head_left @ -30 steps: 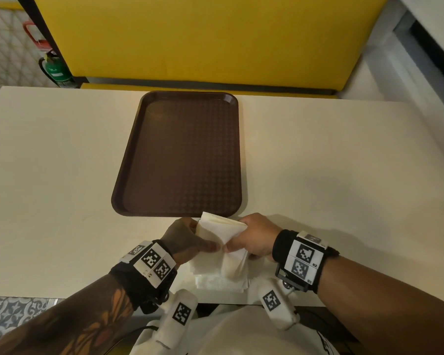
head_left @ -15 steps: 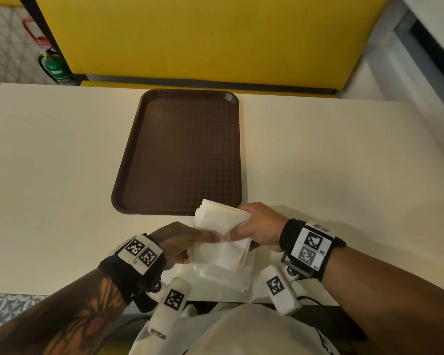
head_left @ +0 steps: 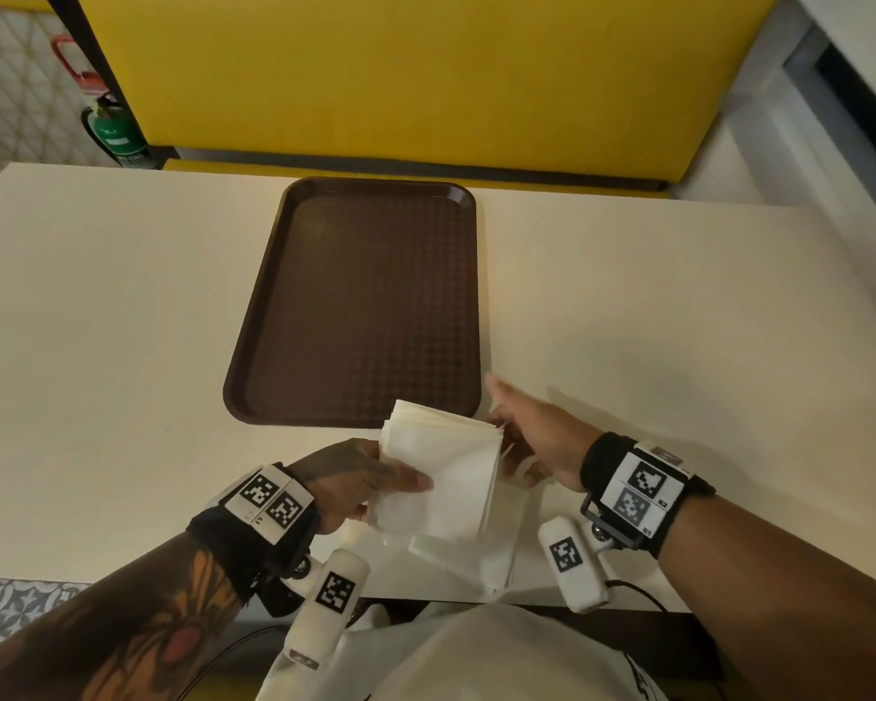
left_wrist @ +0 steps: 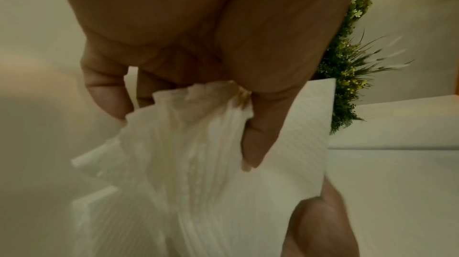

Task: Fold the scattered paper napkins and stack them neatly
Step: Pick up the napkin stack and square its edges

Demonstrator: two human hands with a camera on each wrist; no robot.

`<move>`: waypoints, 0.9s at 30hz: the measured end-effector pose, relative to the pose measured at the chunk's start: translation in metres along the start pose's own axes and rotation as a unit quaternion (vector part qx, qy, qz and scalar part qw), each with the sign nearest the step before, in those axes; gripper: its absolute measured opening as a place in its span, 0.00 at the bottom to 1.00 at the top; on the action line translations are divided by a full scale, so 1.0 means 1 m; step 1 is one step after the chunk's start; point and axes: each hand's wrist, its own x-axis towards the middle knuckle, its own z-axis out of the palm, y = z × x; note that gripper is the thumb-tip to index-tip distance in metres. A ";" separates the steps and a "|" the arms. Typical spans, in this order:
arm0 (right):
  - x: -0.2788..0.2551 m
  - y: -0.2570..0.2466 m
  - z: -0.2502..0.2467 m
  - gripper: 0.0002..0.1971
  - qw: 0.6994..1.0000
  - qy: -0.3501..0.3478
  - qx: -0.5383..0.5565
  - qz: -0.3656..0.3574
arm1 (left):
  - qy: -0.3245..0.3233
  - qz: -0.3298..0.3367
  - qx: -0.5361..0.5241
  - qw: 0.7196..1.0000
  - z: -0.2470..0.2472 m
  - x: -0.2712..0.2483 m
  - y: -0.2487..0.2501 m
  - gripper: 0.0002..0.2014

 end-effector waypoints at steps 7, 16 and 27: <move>0.008 0.018 0.004 0.04 0.934 0.053 -0.345 -0.075 | -0.068 -0.019 -0.001 0.997 0.006 0.001 0.001 0.29; 0.005 0.022 0.024 0.13 0.927 0.074 -0.355 -0.097 | -0.072 -0.043 0.013 0.996 0.008 0.000 -0.007 0.24; 0.013 0.007 0.004 0.09 0.944 -0.027 -0.266 -0.195 | -0.084 0.028 -0.015 0.996 0.009 -0.004 -0.002 0.31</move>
